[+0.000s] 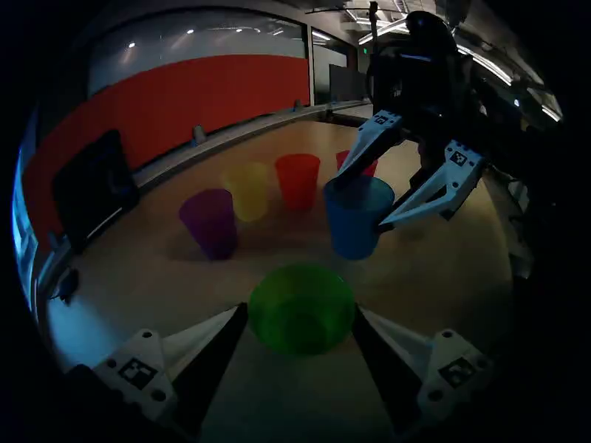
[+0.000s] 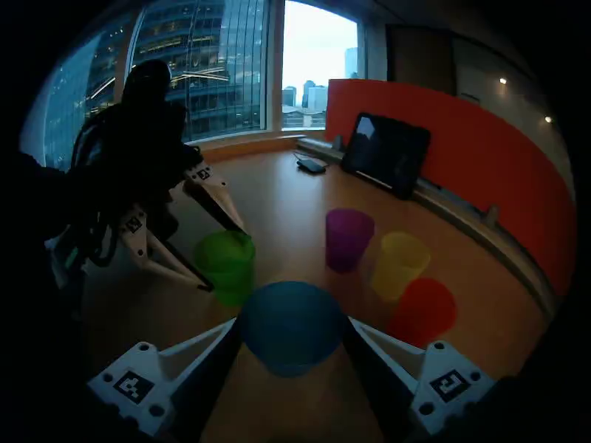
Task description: Pour water
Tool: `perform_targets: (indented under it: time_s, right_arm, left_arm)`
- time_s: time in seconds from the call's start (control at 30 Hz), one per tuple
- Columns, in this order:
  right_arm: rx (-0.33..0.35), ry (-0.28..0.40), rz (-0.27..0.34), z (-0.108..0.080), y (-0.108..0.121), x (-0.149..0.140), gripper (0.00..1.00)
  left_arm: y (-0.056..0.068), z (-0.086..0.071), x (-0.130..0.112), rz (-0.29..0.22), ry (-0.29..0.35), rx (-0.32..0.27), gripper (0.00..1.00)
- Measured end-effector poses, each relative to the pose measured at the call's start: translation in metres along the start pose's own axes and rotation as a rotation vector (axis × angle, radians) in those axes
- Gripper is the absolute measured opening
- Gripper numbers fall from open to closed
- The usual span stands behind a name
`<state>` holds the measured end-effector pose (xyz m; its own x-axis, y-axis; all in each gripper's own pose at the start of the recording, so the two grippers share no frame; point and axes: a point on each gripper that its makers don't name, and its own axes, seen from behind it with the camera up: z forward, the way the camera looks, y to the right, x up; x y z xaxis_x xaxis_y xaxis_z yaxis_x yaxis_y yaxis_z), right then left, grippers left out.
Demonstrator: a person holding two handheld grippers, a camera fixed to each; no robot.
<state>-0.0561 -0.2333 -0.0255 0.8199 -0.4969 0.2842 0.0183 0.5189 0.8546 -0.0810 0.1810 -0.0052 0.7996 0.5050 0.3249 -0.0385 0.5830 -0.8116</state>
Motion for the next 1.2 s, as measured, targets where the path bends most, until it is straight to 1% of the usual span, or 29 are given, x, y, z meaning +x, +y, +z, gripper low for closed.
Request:
perform_targets:
  time_s: [0.17,0.27,0.57,0.77,0.9,1.2]
  right_arm:
    - [0.003,-0.002,0.005,0.003,-0.002,-0.004,0.95]
    - [0.005,-0.005,0.007,0.006,-0.004,-0.008,0.95]
    - [0.004,-0.015,0.012,0.013,-0.007,-0.017,0.95]
    - [-0.002,-0.016,0.002,0.016,-0.007,-0.018,0.95]
    - [-0.007,-0.02,-0.01,0.016,-0.008,-0.019,0.99]
    - [-0.021,-0.031,-0.028,0.008,-0.011,-0.021,0.99]
  left_arm:
    - [0.0,-0.003,-0.004,-0.029,-0.008,-0.011,0.94]
    - [-0.001,-0.006,-0.004,-0.041,0.0,-0.009,0.95]
    - [0.0,-0.018,-0.011,-0.048,0.005,0.006,0.99]
    - [-0.003,-0.025,-0.013,-0.051,0.01,0.023,1.0]
    - [-0.003,-0.027,-0.012,-0.055,0.012,0.025,1.0]
    - [-0.001,-0.034,-0.012,-0.059,0.019,0.037,1.0]
